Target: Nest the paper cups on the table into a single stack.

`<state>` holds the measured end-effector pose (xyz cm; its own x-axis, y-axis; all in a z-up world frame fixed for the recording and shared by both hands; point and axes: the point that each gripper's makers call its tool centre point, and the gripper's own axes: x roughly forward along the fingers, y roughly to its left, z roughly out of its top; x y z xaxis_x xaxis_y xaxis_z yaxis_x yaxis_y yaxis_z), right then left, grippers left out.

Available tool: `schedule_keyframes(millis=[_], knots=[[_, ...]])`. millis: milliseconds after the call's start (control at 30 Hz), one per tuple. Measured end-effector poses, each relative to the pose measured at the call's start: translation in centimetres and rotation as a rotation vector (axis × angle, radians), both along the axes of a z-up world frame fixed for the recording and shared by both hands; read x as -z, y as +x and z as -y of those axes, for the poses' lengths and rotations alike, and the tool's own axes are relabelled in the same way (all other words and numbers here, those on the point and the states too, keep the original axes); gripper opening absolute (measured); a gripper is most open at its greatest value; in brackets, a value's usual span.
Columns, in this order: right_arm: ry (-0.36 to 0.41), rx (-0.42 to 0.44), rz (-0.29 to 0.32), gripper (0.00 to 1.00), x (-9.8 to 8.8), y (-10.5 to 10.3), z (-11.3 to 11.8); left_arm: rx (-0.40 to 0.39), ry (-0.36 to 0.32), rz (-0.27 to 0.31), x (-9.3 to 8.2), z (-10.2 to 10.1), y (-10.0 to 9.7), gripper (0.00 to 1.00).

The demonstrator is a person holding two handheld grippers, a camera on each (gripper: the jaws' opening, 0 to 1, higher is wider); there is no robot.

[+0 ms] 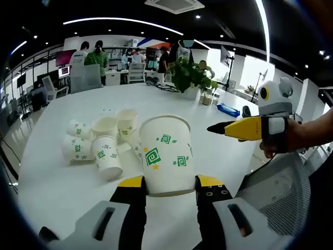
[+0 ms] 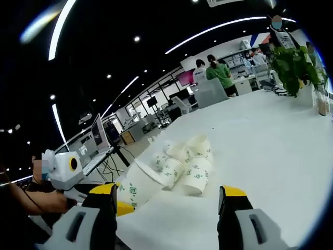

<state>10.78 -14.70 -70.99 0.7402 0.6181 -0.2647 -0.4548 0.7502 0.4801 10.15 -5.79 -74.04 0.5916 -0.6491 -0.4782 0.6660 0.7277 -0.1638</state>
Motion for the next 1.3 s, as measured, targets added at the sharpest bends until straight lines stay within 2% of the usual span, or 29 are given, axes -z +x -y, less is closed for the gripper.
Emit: schedule_keyframes(millis=[200,433,833,1167,1300], knots=[[0.108,-0.037,-0.034,0.77,-0.8,-0.2,-1.7,0.020,-0.023,0.030,-0.9,0.5,-0.5,0.36],[0.162,-0.043,-0.053,0.72,-1.3,-0.2,-2.2,0.043,-0.056,0.050,-1.6,1.2,-0.8,0.36],[0.199,-0.086,-0.078,0.66,-1.4,-0.7,-3.5,0.108,-0.102,0.091,-3.0,2.7,-1.9,0.36],[0.224,-0.095,-0.084,0.54,-2.0,-0.7,-4.2,0.152,-0.079,0.091,-2.8,3.7,-2.8,0.36],[0.246,-0.101,-0.097,0.45,-2.2,-0.9,-4.2,0.158,-0.073,0.089,-2.7,3.8,-3.0,0.36]])
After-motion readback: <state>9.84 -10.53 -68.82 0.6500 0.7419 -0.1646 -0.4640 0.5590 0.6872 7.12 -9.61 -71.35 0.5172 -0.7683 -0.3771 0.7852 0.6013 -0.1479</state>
